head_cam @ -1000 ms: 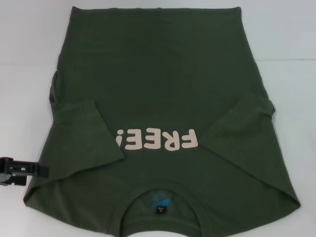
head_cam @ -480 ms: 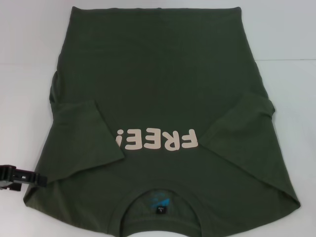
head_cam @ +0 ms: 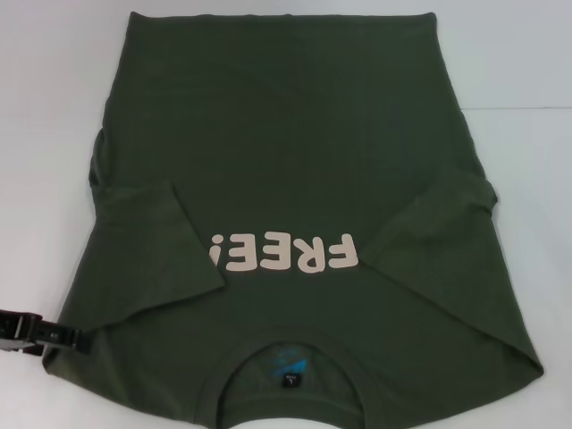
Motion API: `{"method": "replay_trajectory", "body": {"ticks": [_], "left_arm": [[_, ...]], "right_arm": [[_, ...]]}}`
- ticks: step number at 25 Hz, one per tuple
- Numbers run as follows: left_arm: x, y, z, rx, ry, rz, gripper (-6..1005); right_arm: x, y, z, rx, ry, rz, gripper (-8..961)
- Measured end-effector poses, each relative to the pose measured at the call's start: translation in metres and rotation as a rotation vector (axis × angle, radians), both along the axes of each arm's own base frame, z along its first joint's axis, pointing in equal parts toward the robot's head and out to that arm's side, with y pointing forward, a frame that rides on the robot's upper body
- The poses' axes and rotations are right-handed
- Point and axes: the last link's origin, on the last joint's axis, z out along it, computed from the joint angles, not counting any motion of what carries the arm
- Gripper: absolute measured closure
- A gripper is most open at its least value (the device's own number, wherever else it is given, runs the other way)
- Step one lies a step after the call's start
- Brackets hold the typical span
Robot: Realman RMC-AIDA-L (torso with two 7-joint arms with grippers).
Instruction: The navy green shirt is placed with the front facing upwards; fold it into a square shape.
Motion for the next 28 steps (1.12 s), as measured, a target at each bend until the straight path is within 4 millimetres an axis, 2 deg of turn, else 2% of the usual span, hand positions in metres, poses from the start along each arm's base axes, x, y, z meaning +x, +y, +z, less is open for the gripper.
{"method": "replay_trajectory", "body": {"ticks": [15, 28], "left_arm": [[-0.0007, 0.0029, 0.0027, 0.005, 0.034, -0.006, 112], [-0.0016, 0.0004, -0.0026, -0.014, 0.047, -0.009, 124]], "right_arm": [[-0.0019, 0.0011, -0.0022, -0.005, 0.001, 0.004, 17], [-0.0026, 0.0006, -0.0022, -0.007, 0.003, 0.011, 16]]}}
